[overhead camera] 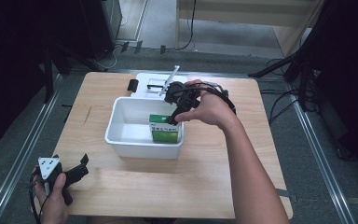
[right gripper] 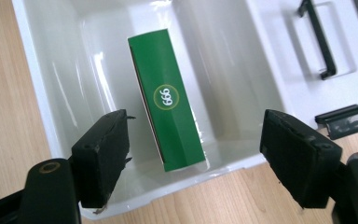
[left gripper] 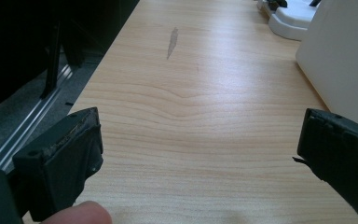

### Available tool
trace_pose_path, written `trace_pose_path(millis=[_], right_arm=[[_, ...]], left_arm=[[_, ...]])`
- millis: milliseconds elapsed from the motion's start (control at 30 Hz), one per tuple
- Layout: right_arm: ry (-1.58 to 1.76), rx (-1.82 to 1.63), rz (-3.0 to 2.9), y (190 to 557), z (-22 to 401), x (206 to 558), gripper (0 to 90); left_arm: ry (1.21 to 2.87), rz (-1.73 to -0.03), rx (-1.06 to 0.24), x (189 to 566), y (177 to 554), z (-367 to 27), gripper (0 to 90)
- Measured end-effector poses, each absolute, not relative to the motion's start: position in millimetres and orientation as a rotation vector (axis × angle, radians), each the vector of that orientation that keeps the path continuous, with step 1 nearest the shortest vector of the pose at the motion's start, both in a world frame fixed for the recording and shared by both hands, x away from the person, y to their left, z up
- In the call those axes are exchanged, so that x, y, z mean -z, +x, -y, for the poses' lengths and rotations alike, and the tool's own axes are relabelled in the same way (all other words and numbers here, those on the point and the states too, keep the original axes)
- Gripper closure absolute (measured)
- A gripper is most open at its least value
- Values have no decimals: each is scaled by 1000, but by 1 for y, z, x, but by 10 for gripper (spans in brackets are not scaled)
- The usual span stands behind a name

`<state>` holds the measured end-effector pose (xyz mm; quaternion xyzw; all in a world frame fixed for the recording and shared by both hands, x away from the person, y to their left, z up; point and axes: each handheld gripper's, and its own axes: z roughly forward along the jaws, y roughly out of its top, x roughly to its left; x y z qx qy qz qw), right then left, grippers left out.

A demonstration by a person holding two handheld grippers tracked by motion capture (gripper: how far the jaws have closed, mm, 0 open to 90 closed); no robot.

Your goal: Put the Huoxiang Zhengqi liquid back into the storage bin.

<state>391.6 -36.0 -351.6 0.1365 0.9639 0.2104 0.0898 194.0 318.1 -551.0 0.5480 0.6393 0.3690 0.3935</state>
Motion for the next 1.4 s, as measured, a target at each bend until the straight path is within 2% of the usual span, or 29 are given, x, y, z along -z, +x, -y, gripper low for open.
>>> trace_pose_path(millis=[233, 633, 1167, 1400], right_arm=[[531, -814, -2735, 387, 64, 344, 263], [723, -968, -2576, 372, 107, 364, 240], [990, -1204, -2335, 363, 177, 414, 238], [1032, -1205, -2230, 352, 201, 438, 222]], left_arm=[[1392, -1620, -929, 551, 194, -318, 10], [1399, -1620, -935, 551, 194, -318, 10], [1400, -1619, -937, 551, 194, -318, 10], [1398, -1620, -934, 551, 194, -318, 10]])
